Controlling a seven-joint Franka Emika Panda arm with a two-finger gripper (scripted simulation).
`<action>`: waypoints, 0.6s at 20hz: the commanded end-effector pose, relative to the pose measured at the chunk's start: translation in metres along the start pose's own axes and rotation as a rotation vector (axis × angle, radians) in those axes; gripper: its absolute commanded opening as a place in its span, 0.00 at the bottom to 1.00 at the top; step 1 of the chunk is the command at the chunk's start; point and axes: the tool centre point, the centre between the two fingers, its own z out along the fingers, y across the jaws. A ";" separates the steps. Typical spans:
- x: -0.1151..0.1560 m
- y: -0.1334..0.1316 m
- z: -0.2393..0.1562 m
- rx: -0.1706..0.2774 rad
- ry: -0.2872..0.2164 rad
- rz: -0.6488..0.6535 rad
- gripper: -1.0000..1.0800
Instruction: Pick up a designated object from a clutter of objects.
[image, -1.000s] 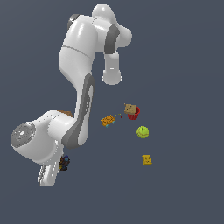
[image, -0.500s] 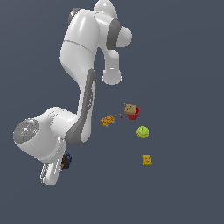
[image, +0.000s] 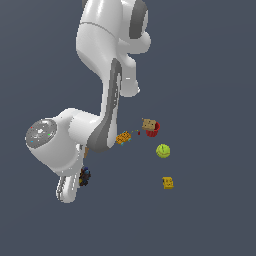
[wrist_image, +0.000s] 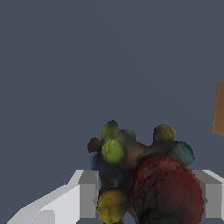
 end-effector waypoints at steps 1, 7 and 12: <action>-0.017 0.006 -0.018 0.002 0.000 -0.001 0.00; -0.063 0.023 -0.063 0.001 -0.002 -0.001 0.00; -0.104 0.038 -0.104 0.000 -0.002 -0.001 0.00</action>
